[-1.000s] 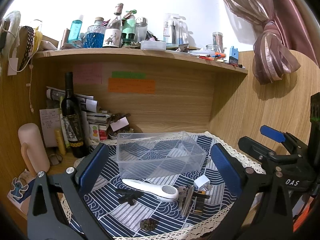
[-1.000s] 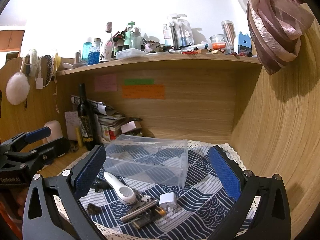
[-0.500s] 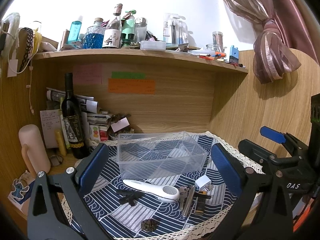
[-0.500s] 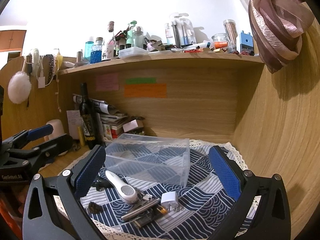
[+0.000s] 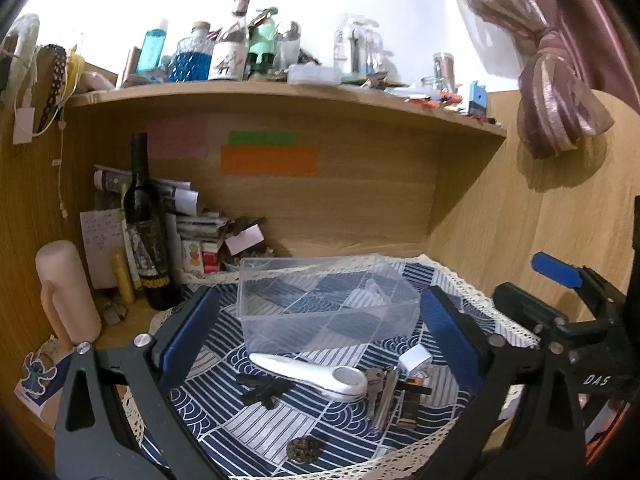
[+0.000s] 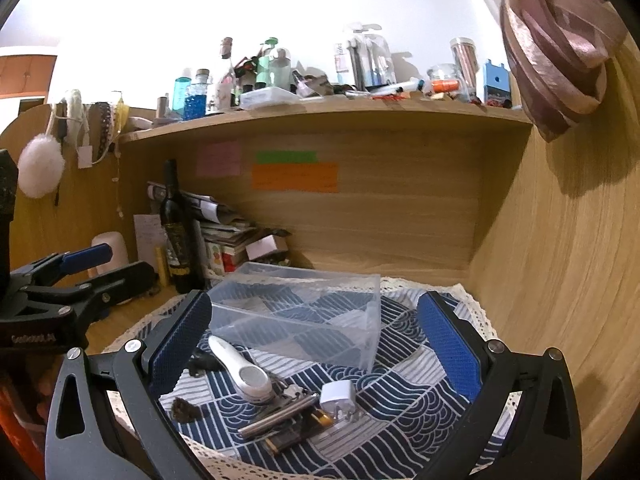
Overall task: Organize rigid objects
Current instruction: 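Grasp the metal ball with the left tool while the right tool grasps the white plug, then drop the ball in the clear box with left tool while right tool drops the plug, then withdraw both open tools from the clear box, then grasp the black clip with left tool while right tool grasps the black-and-gold bottle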
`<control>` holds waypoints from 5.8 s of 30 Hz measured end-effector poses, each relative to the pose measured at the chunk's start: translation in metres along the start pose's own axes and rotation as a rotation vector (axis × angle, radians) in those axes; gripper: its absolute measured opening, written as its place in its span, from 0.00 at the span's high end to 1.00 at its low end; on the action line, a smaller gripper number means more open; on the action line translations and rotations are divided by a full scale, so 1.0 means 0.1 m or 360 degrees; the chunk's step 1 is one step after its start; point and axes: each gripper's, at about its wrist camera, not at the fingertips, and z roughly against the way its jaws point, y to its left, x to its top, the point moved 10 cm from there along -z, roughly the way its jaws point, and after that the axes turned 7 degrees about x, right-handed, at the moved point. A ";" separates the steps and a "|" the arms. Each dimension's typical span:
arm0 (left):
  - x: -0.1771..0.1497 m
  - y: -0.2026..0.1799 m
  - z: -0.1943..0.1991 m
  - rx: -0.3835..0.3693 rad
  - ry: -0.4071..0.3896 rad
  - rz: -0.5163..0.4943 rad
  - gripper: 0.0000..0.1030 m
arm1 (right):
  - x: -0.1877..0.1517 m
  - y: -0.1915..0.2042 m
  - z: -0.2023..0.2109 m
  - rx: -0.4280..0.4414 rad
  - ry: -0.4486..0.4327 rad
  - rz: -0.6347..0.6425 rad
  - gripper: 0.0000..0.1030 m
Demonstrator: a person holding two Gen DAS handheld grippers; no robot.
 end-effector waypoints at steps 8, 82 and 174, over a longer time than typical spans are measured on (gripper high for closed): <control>-0.42 0.11 -0.26 0.0028 0.0186 -0.0033 0.29 | -0.35 -0.22 -0.17 0.0000 0.0177 -0.0056 0.22; 0.03 0.18 -1.86 0.0048 0.0488 -0.0133 0.71 | -0.15 -0.40 -1.82 0.0093 0.0487 -0.0098 0.63; -1.44 0.71 -1.11 0.0173 0.0769 -0.0130 0.64 | -1.46 -0.34 -0.77 -0.0047 0.0747 -0.0165 0.79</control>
